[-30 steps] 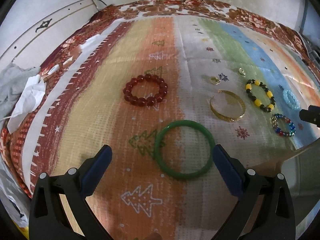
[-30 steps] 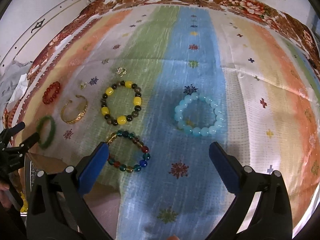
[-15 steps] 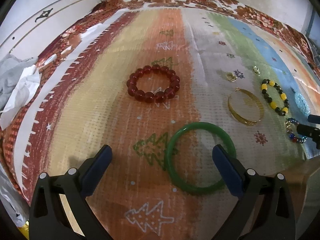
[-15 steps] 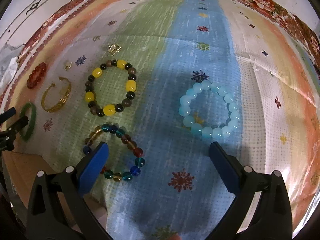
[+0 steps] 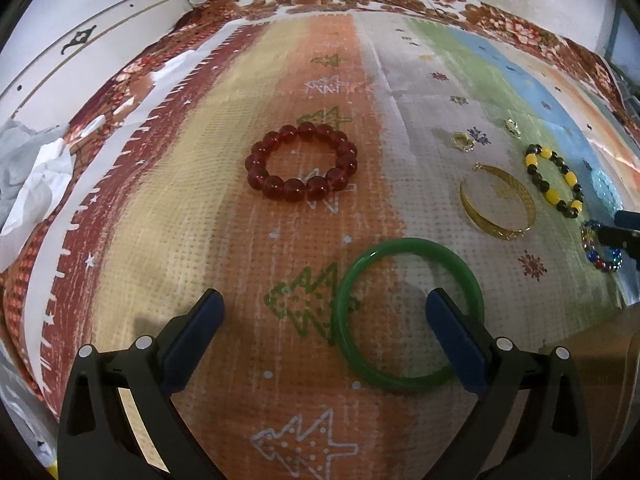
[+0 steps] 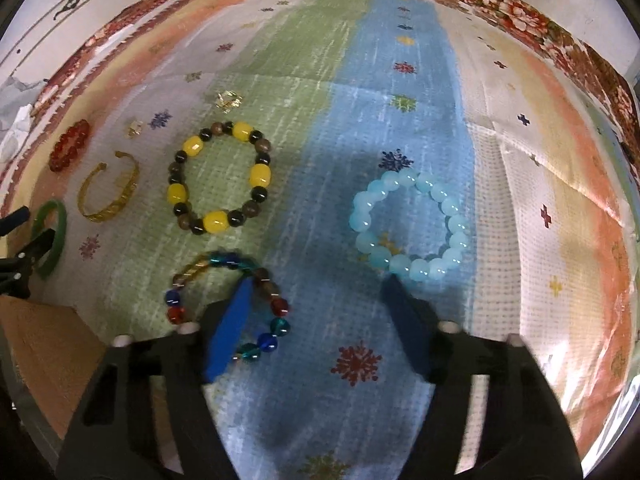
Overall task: Organize jewelry
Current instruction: 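Close the right tool on the multicoloured bracelet while the left tool grips the green bangle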
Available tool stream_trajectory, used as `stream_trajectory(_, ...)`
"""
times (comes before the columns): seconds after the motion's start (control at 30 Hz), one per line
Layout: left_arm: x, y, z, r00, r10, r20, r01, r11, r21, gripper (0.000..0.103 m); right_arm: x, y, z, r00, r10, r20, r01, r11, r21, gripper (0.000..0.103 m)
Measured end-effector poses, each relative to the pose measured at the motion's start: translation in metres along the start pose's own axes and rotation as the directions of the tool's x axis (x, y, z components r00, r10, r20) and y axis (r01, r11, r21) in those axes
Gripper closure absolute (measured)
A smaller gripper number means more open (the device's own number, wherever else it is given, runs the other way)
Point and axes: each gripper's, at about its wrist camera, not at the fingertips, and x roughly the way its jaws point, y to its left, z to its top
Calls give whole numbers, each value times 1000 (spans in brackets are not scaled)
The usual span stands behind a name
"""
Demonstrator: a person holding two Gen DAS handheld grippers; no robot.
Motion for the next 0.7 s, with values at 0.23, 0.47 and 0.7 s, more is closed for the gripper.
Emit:
stream_trajectory(0.23, 0, -3, 1, 1000, 1, 3, -1, 1000, 6, 14, -2, -5, -1, 999, 47, 0, -47, 999, 26, 91)
stream_trajectory(0.47, -4, -10, 2, 1000, -4, 17, 3, 1000, 20, 51, -2, 3, -1, 998, 61, 1, -61, 998, -1, 92)
stream_trajectory(0.7, -7, -4, 3, 1000, -15, 13, 15, 1000, -18, 95, -10, -2, -3, 994, 103, 20, -103, 994, 18, 92)
